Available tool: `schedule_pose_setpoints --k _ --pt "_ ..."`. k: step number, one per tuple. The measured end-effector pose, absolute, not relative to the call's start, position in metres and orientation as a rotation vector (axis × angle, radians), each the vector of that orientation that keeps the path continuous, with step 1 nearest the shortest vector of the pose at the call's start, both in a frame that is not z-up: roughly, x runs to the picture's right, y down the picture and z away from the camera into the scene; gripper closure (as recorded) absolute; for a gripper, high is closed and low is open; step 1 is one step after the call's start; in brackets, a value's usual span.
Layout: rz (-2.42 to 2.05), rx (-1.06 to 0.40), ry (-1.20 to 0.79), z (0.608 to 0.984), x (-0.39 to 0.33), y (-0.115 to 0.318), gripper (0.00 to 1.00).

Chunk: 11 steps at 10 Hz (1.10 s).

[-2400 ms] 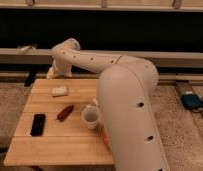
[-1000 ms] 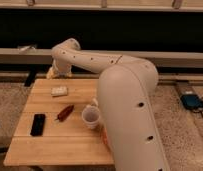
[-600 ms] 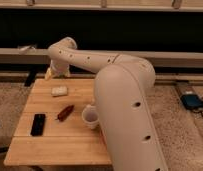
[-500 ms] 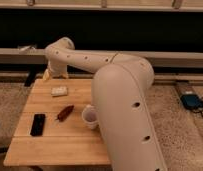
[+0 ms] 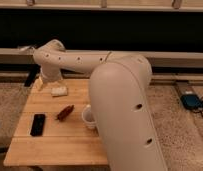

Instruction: Drag the pepper across the table

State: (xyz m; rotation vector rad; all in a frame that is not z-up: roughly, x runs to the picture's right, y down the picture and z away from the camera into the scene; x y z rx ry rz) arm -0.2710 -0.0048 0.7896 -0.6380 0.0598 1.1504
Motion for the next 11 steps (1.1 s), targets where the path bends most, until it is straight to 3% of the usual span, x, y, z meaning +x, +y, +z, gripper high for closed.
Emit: schedule_pose_setpoints --k 4,11 --pt "1.141 -0.673 0.167 0.787 -0.273 0.044 0.2" --pt "1.15 -0.699 0.332 0.788 -0.265 0.093 0.2"
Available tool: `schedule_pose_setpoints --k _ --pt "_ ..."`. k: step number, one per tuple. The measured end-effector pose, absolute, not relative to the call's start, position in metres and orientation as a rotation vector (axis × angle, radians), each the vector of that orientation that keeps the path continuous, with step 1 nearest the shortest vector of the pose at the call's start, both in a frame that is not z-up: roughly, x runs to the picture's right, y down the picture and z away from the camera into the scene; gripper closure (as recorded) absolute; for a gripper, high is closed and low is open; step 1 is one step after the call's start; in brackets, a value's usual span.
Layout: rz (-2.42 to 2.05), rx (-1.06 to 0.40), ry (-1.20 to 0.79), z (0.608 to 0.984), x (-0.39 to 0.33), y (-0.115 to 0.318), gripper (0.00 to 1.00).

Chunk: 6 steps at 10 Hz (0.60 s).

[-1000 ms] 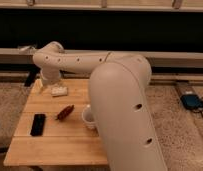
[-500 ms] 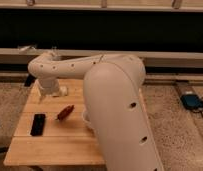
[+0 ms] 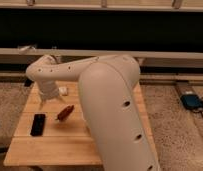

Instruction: Drag the pepper across the table

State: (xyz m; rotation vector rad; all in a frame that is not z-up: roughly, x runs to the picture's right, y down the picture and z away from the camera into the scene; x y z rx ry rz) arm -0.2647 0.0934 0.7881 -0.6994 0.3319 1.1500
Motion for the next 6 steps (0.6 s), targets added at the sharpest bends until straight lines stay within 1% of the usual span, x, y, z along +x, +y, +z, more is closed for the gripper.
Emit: schedule_pose_setpoints --k 3,6 --pt "1.163 -0.71 0.385 0.792 -0.258 0.116 0.2" --pt "1.197 -0.711 0.405 0.798 -0.252 0.119 0.2"
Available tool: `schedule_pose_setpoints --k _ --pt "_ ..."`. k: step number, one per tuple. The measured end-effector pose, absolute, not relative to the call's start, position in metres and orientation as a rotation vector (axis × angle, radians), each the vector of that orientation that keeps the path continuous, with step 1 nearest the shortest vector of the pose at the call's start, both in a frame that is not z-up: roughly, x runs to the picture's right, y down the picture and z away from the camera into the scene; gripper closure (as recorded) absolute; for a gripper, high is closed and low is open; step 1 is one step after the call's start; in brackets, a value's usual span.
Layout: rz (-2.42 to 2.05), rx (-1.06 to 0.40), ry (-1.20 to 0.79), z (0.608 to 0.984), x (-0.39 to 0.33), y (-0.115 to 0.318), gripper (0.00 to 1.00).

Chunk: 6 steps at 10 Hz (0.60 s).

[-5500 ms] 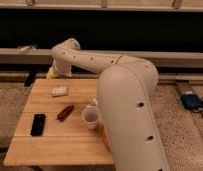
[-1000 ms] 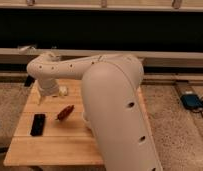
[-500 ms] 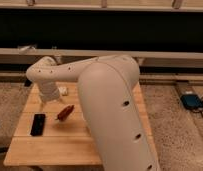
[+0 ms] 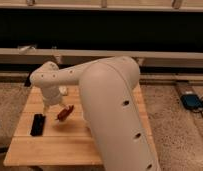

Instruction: Drag the pepper across the table

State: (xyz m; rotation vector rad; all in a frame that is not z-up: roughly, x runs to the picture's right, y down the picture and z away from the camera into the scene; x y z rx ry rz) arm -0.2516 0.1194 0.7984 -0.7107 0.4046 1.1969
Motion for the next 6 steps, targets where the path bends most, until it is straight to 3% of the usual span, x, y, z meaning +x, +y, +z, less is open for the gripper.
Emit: schedule_pose_setpoints --k 6 --pt "1.316 -0.674 0.469 0.843 -0.236 0.115 0.2"
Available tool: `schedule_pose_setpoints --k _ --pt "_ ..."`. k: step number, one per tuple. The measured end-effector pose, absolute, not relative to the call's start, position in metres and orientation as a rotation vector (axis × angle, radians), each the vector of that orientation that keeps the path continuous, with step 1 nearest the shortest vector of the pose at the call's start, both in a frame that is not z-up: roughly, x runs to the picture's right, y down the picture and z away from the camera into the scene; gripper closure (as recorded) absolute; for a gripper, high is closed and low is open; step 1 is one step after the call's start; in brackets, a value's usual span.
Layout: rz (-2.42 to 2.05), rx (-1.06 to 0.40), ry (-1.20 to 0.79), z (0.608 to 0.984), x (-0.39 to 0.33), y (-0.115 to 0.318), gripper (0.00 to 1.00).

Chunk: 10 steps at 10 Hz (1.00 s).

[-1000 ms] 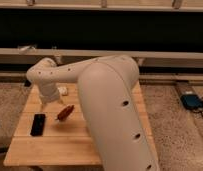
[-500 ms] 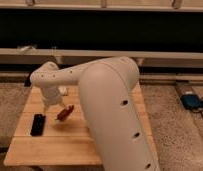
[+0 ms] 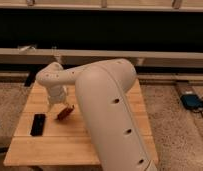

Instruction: Drag the pepper across the table

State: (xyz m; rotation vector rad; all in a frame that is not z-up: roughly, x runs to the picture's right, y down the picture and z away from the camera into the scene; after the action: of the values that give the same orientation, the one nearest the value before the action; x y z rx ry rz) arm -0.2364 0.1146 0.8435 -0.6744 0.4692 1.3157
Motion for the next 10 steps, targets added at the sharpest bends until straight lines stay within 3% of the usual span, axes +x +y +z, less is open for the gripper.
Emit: schedule_pose_setpoints --k 10 --pt "1.443 -0.651 0.539 0.888 -0.227 0.126 0.2"
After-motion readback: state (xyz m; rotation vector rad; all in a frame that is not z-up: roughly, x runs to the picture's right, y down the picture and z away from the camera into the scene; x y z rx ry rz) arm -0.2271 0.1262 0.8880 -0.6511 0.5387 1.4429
